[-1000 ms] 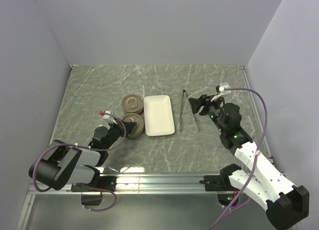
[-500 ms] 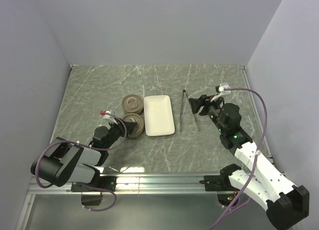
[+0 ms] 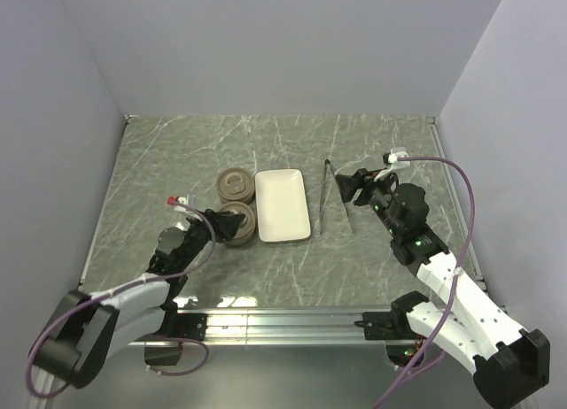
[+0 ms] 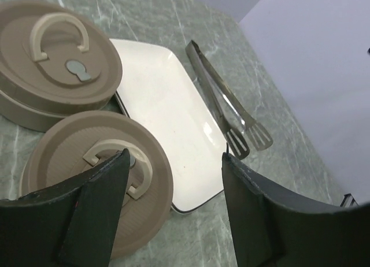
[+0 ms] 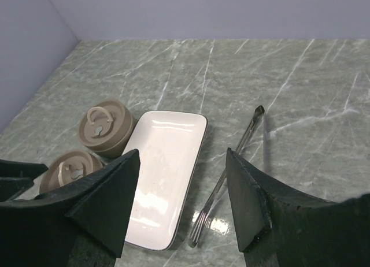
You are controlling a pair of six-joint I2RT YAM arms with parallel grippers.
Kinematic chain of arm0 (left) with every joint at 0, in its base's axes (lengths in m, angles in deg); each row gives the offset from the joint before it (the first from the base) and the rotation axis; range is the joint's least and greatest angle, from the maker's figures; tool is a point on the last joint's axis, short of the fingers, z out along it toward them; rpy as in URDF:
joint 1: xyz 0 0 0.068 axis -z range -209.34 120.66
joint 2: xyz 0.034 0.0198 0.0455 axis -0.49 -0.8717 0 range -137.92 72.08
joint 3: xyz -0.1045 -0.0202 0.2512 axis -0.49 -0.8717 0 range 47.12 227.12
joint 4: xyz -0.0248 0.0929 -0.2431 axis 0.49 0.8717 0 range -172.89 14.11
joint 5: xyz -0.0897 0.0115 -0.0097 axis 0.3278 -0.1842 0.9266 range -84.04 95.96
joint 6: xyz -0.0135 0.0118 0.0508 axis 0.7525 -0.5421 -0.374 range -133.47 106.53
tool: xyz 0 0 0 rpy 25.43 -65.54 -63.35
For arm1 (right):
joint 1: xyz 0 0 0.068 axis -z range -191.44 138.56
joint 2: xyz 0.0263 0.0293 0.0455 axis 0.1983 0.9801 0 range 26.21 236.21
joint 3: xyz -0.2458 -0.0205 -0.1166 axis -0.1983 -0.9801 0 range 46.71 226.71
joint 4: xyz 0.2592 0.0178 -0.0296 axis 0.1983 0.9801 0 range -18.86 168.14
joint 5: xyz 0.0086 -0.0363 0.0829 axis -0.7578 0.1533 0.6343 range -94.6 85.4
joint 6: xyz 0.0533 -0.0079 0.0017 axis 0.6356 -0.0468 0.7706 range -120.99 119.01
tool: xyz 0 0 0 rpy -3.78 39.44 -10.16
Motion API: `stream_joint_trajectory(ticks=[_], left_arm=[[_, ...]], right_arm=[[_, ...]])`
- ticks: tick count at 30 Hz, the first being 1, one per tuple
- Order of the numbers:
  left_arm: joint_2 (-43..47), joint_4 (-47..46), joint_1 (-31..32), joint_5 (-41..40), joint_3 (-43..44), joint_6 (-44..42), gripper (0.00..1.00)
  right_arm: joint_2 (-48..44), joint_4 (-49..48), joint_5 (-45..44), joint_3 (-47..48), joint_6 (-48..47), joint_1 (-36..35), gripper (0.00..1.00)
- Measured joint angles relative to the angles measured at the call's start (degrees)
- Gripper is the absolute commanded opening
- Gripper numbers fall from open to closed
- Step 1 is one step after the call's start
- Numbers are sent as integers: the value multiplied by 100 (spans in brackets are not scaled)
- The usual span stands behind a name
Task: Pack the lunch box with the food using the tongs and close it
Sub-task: Put the lid back on the lunch box, then reset both arms
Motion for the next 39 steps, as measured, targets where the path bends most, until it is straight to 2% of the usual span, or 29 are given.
stream_joint_trajectory(ticks=[6, 11, 16, 22, 27, 39], left_arm=[[1537, 1456, 2, -758, 2, -76, 70], [2393, 2461, 0, -1746, 160, -173, 78], [2321, 3287, 0, -2658, 1032, -450, 86], [2122, 3536, 0, -3364, 1827, -807, 94], [2264, 3738, 0, -3602, 1878, -1008, 99], [2597, 3923, 0, -3622, 1875, -1169, 99]], right_arm=[[-39, 9, -2, -4, -2, -7, 68], [-258, 4, -127, -175, 0, -26, 68], [-468, 26, -297, -365, 4, -28, 68], [-651, 44, -479, -378, 22, -28, 68], [-800, 42, -629, -472, 28, -28, 68], [-944, 42, -800, -557, 66, -31, 69]])
